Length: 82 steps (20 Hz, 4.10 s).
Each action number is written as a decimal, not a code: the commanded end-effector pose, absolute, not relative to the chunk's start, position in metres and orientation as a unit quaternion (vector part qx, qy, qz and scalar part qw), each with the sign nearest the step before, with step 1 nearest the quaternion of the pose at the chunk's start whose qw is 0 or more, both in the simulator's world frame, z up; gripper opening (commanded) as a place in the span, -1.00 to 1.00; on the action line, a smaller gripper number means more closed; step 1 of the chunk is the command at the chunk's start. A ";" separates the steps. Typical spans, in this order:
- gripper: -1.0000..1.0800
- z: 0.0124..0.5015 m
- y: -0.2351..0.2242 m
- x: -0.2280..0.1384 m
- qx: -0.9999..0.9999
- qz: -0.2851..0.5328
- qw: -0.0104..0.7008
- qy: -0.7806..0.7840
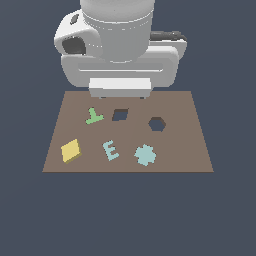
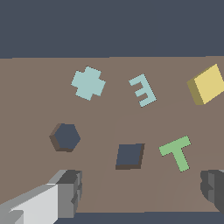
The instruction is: Insert a designated object into the corresponding slot on a board.
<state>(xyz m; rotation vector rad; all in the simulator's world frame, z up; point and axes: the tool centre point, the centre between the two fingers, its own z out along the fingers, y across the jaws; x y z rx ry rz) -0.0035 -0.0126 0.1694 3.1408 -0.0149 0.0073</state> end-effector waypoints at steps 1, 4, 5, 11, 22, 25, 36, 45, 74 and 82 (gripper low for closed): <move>0.92 0.169 -0.013 -0.004 1.000 0.002 0.000 -0.005; 0.92 0.168 -0.013 -0.002 1.000 0.002 0.000 -0.008; 0.92 0.168 -0.014 -0.001 1.000 0.002 0.000 -0.011; 0.92 0.159 -0.021 0.010 0.999 0.002 0.001 -0.047; 0.92 0.119 -0.063 0.054 0.979 0.002 0.001 -0.202; 0.92 0.104 -0.083 0.068 0.965 0.002 0.001 -0.261; 0.92 0.063 -0.145 0.090 0.908 0.001 0.001 -0.420; 0.92 0.050 -0.167 0.092 0.883 0.000 0.000 -0.469; -1.00 0.030 -0.166 0.091 0.885 0.000 0.000 -0.466; -1.00 0.031 -0.159 0.096 0.903 0.000 0.000 -0.429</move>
